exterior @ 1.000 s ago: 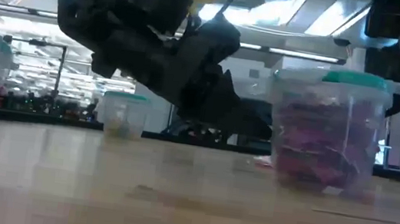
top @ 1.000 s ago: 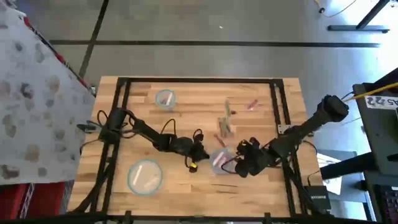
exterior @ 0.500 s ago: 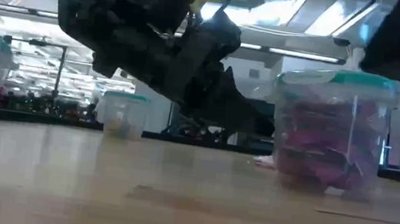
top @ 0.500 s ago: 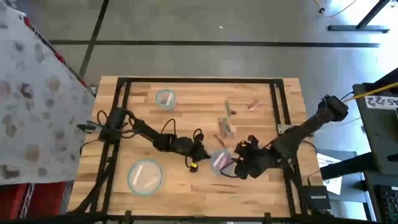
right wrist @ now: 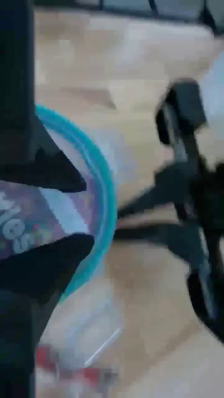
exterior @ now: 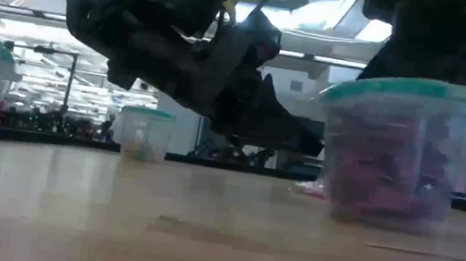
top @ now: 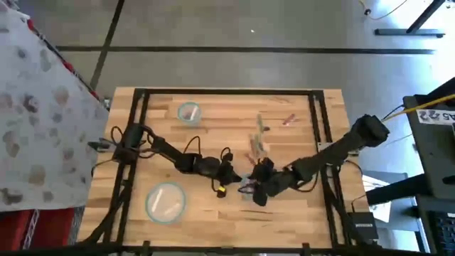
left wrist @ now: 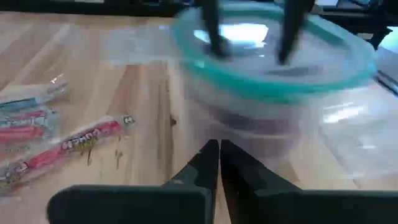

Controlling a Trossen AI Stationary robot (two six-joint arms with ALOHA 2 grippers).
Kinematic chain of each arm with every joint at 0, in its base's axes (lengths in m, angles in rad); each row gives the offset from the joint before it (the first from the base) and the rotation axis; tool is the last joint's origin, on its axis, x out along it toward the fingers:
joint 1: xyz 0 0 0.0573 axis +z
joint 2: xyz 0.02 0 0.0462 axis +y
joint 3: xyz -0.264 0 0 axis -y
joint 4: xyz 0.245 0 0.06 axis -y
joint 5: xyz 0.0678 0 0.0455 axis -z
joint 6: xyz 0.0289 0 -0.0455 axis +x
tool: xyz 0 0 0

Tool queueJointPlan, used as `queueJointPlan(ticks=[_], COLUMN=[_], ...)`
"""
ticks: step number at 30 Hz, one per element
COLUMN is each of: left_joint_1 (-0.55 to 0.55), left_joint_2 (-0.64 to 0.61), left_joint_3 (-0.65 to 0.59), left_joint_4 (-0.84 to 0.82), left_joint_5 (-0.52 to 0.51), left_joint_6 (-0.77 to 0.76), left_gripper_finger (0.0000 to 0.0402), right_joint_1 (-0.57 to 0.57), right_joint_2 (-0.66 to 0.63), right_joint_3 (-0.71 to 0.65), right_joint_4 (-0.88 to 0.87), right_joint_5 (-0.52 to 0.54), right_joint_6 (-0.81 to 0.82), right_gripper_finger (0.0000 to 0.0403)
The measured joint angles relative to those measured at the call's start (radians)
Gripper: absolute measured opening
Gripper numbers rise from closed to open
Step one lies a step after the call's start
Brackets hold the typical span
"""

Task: Sort candy
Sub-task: Close the bottom small transparent bin

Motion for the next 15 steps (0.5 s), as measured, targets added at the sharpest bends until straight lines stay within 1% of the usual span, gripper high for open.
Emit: queueJointPlan(ticks=[4,6,10,12,15], left_joint_1=[-0.048,-0.08,-0.153,-0.191,-0.25], left_joint_2=[0.0,0.0,-0.014,-0.045,-0.11], left_joint_3=[0.0,0.0,0.0,0.0,0.001], left_joint_4=[0.0,0.0,-0.03,-0.099,-0.201], left_joint_5=[-0.002,-0.042,-0.164,-0.236,-0.388], left_joint_6=[-0.024,-0.028,-0.028,-0.032,-0.045], left_gripper_finger=[0.0,0.0,0.0,0.0,0.0], right_joint_1=[0.035,0.06,0.12,0.142,0.161], right_joint_2=[0.003,0.003,0.01,0.011,0.014], right_joint_3=[-0.003,-0.003,-0.005,-0.007,-0.009], right_joint_4=[0.031,0.033,0.076,0.114,0.153], right_joint_5=[-0.02,-0.034,-0.048,-0.046,-0.007], right_joint_6=[0.001,0.006,0.026,0.025,0.011], right_gripper_finger=[0.0106,0.0101,0.0093,0.0089,0.0085])
